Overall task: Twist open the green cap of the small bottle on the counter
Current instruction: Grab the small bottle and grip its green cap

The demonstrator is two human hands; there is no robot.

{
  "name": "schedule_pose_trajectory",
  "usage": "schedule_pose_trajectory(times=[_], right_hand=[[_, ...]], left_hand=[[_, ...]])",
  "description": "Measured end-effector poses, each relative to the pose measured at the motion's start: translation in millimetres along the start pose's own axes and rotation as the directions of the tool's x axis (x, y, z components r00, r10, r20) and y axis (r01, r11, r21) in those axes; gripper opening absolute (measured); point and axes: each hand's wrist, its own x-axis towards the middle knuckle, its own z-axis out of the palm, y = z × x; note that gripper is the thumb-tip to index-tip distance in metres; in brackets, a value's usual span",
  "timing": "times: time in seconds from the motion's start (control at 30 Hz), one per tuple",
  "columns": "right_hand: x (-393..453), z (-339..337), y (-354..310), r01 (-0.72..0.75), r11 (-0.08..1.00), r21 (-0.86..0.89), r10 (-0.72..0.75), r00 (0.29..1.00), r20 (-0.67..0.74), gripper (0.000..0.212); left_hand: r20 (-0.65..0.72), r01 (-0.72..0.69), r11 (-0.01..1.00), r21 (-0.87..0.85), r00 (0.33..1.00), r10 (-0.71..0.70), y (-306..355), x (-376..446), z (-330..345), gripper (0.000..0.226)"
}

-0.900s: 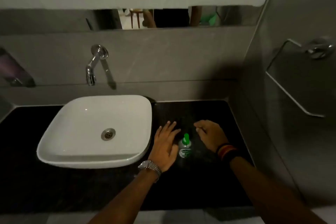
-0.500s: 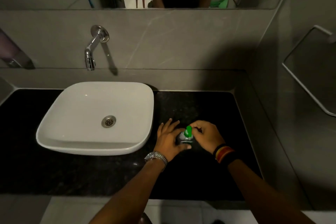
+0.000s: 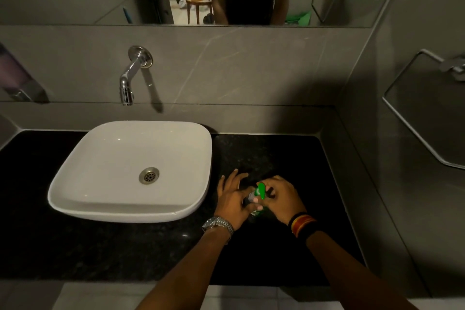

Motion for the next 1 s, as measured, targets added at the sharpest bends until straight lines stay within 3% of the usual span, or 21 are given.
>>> schedule_pose_trajectory(times=[0.17,0.4,0.5,0.6,0.73,0.9,1.0], right_hand=[[-1,-4,7,0.068,0.996,-0.056,-0.066,0.997,0.042,0.023],[-5,1,4,0.035,0.988,-0.151,-0.036,0.999,-0.008,0.023],[-11,10,-1,-0.036,0.991,-0.127,0.024,0.995,-0.099,0.034],[-11,18,-6,-0.066,0.990,-0.125,0.047,0.988,-0.147,0.030],[-6,12,-3,0.002,0.997,-0.078,-0.005,0.999,-0.044,0.032],[3,-12,0,-0.024,0.984,0.178,-0.013,0.979,0.204,0.069],[1,-12,-3,-0.003,0.990,0.143,-0.015,0.992,0.123,0.066]], left_hand=[[-0.023,0.010,1.000,0.004,1.000,-0.010,-1,-2,3,0.049],[-0.033,0.022,0.999,0.024,0.999,-0.021,-1,-4,7,0.047],[-0.049,0.012,1.000,0.021,0.999,-0.011,0,-5,9,0.041],[-0.069,0.012,1.000,0.008,0.998,-0.012,3,-4,9,0.038],[-0.059,-0.022,0.999,0.040,0.998,0.025,3,-2,4,0.041],[-0.034,-0.033,0.998,0.062,0.999,0.035,3,-2,3,0.046],[-0.031,-0.025,0.998,0.062,0.999,0.027,1,-2,4,0.048]])
